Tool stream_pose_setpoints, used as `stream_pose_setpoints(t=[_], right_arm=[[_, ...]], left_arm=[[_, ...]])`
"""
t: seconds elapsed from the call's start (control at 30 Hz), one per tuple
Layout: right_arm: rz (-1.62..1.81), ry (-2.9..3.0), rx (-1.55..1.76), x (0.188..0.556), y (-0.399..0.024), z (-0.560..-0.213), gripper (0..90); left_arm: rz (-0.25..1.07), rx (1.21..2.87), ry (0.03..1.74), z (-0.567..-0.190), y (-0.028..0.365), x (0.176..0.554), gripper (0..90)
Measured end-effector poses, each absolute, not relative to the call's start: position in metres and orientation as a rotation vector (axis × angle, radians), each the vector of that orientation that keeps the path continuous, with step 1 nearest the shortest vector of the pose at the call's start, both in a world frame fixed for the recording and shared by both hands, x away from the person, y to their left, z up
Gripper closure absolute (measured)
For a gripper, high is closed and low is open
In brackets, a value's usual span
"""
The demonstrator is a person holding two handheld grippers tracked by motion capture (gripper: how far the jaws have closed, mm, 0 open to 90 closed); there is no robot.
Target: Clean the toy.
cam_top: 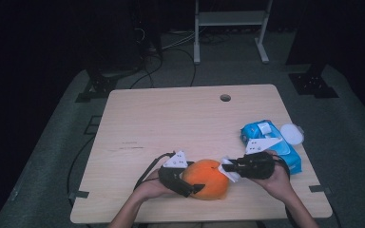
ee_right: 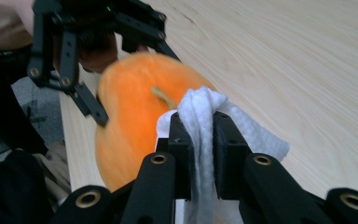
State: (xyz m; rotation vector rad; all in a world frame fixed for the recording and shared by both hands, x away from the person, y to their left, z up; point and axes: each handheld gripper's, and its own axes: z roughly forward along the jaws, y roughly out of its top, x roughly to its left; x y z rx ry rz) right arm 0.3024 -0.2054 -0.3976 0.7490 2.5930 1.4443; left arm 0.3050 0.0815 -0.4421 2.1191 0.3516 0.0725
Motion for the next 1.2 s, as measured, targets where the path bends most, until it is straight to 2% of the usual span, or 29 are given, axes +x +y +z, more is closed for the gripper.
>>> stream_pose_setpoints(t=[0.2, 0.43, 0.67, 0.87, 1.03, 1.2], right_arm=[[1.453, 2.618, 0.659, 0.299, -0.182, -0.390, 78.8], [1.441, 2.618, 0.719, 0.302, -0.198, -0.396, 78.8], [1.421, 2.626, 0.616, 0.297, -0.176, -0.386, 78.7], [1.382, 2.613, 0.630, 0.293, -0.184, -0.386, 78.8], [1.367, 2.632, 0.528, 0.284, -0.161, -0.378, 78.7], [1.286, 2.647, 0.493, 0.280, -0.159, -0.381, 78.7]], left_arm=[[0.117, 2.160, 0.287, -0.438, 0.078, 0.299, 15.9], [0.130, 2.154, 0.269, -0.436, 0.074, 0.296, 16.7], [0.135, 2.182, 0.228, -0.434, 0.073, 0.292, 16.6], [0.161, 2.198, 0.216, -0.431, 0.068, 0.289, 16.9], [0.209, 2.242, 0.176, -0.427, 0.063, 0.283, 16.8], [0.116, 2.197, 0.225, -0.428, 0.070, 0.291, 11.6]])
